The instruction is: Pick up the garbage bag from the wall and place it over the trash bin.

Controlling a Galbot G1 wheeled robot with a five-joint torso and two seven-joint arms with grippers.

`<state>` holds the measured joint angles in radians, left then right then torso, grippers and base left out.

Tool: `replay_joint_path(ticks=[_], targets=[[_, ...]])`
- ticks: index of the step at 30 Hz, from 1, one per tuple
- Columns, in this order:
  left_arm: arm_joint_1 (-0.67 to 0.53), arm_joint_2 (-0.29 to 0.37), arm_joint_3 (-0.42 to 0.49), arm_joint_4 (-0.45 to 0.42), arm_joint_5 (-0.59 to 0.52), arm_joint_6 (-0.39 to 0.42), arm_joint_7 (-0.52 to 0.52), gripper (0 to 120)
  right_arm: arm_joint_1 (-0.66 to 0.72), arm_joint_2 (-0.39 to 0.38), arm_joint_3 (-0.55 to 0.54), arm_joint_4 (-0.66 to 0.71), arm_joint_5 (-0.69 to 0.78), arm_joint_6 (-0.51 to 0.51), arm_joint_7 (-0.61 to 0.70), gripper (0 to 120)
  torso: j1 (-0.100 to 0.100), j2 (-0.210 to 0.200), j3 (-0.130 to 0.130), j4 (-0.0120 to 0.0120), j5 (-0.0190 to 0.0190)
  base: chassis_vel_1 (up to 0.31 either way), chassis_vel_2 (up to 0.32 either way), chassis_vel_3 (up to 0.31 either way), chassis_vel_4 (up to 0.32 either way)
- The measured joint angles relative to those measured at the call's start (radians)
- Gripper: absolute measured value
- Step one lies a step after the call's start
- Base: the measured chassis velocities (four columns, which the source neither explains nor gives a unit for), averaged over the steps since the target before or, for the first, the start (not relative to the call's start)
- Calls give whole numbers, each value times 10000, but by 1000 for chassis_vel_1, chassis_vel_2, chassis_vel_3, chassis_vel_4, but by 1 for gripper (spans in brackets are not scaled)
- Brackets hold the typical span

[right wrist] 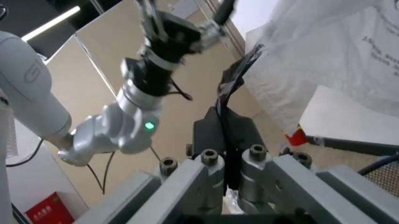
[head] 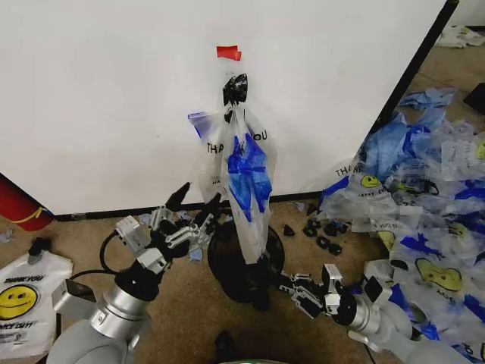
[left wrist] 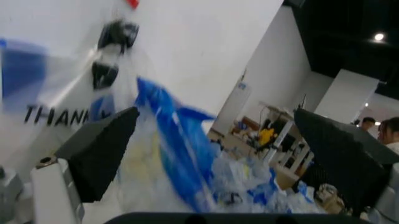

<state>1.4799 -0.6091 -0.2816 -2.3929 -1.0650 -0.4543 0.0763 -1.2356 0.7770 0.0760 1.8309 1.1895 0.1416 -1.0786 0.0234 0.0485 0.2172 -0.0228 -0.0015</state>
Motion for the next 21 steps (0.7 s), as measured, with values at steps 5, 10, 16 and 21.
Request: replay_joint_path(ticks=[5, 10, 16, 21], targets=[[-716, 201, 825, 767, -321, -139, 35, 98, 31, 172, -104, -128, -72, -25, -35, 0, 1, 0, 0, -13, 2, 0, 0, 0, 0], [-1116, 232, 1063, 1222, -586, -291, 89, 98, 97, 309, -202, -237, -137, -48, -68, 0, 1, 0, 0, -6, 5, 0, 0, 0, 0], [-1622, 152, 1463, 1651, -675, -343, 98, 98, 147, 538, -166, -392, -198, 30, 29, 0, 0, 0, 0, -8, 9, 0, 0, 0, 0], [-2049, 39, 1959, 1911, -654, -355, 25, 98, 214, 706, -134, -459, -128, 132, 300, 0, 0, 0, 1, -9, 1, 0, 0, 0, 0]])
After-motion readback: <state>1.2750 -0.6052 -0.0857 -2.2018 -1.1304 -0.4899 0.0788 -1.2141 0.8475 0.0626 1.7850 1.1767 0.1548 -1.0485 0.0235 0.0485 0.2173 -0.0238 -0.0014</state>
